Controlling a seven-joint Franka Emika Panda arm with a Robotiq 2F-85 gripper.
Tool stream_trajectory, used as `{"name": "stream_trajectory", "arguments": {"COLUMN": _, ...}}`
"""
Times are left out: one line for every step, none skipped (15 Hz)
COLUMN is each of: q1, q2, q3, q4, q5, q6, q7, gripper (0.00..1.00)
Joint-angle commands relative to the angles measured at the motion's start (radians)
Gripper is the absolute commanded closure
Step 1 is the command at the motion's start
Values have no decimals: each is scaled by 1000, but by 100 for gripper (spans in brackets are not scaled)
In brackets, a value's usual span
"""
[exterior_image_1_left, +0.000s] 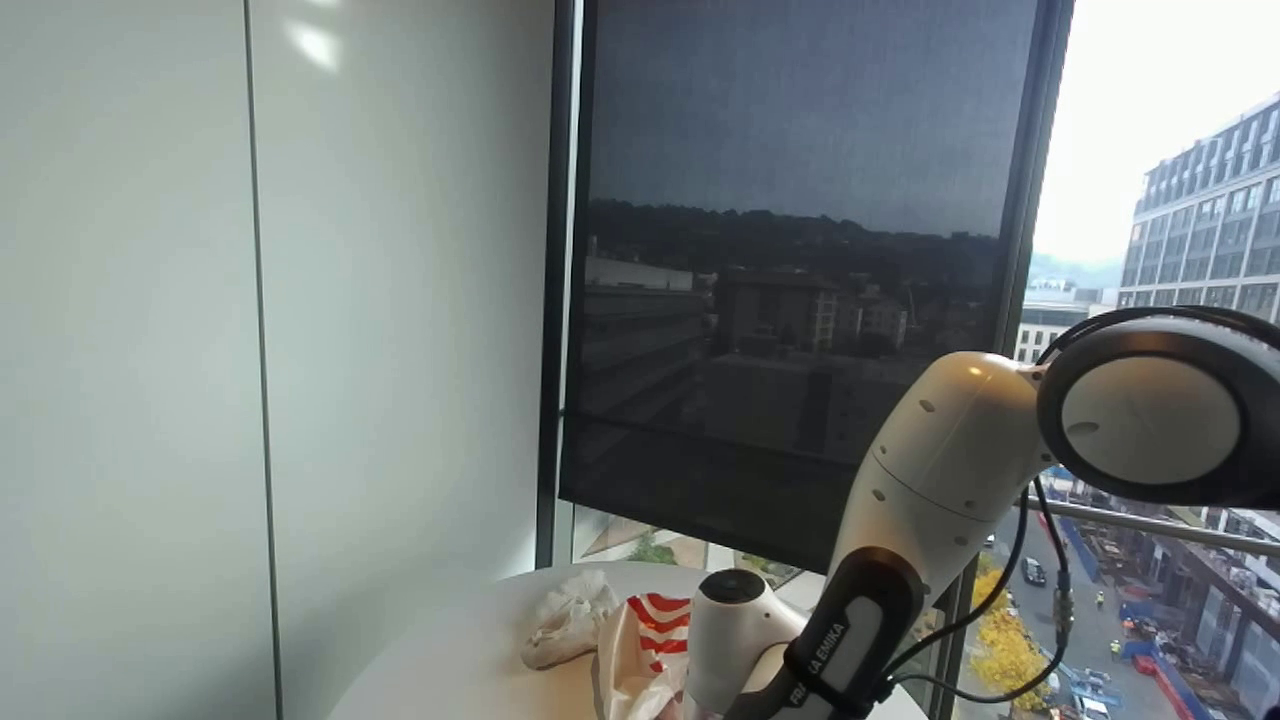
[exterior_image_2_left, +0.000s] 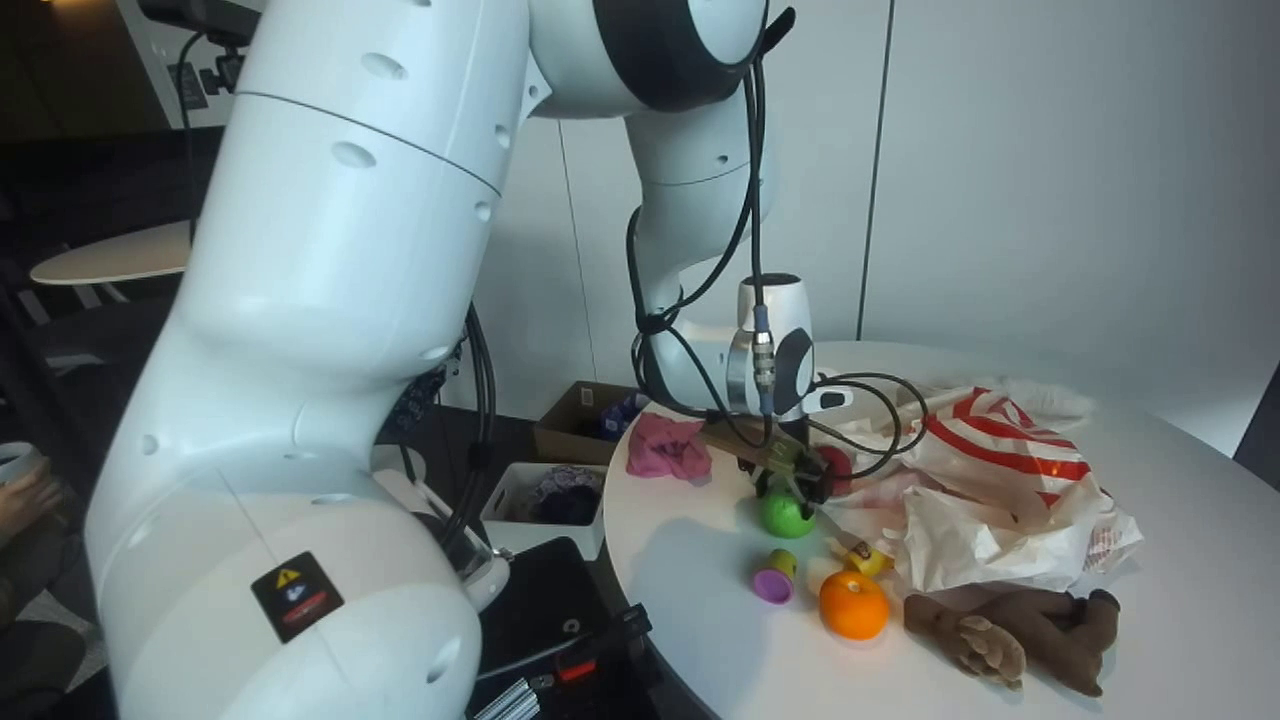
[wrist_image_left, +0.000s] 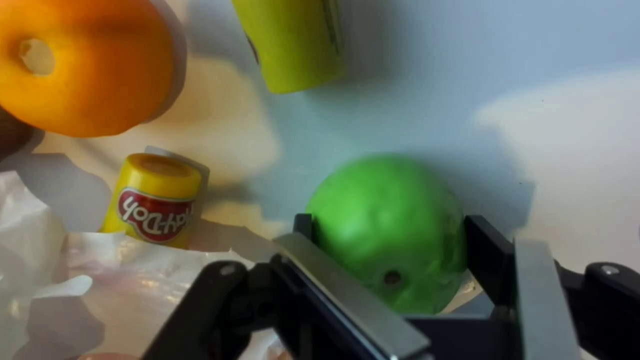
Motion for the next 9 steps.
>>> {"name": "stream_trajectory", "arguments": {"q1": 43, "q2": -30, "q3": -42, "q4": 4, "q5": -16, "q6": -7, "q7": 2, "gripper": 49}}
{"name": "stream_trajectory", "arguments": {"q1": 52, "q2": -51, "q3": -54, "q4": 0, "q5": -18, "q6": -22, "q7": 13, "gripper": 49}}
{"name": "stream_trajectory", "arguments": {"q1": 47, "q2": -75, "q3": -52, "q4": -5, "q5": -8, "q6": -41, "q7": 12, "gripper": 49}}
{"name": "stream_trajectory", "arguments": {"q1": 47, "q2": -93, "q3": -58, "q4": -7, "q5": -6, "q6": -55, "q7": 15, "gripper": 49}}
{"name": "stream_trajectory", "arguments": {"q1": 46, "q2": -112, "q3": -62, "q4": -9, "q5": -10, "q6": -69, "q7": 20, "gripper": 49}}
{"name": "stream_trajectory", "arguments": {"q1": 42, "q2": -133, "q3": -68, "q4": -10, "q5": -16, "q6": -83, "q7": 26, "gripper": 49}}
{"name": "stream_trajectory", "arguments": {"q1": 41, "q2": -150, "q3": -76, "q4": -11, "q5": -26, "q6": -85, "q7": 38, "gripper": 49}}
{"name": "stream_trajectory", "arguments": {"q1": 32, "q2": -162, "q3": -81, "q4": -8, "q5": -30, "q6": -80, "q7": 43, "gripper": 49}}
{"name": "stream_trajectory", "arguments": {"q1": 41, "q2": -163, "q3": -106, "q4": 5, "q5": -55, "q6": -69, "q7": 70, "gripper": 49}}
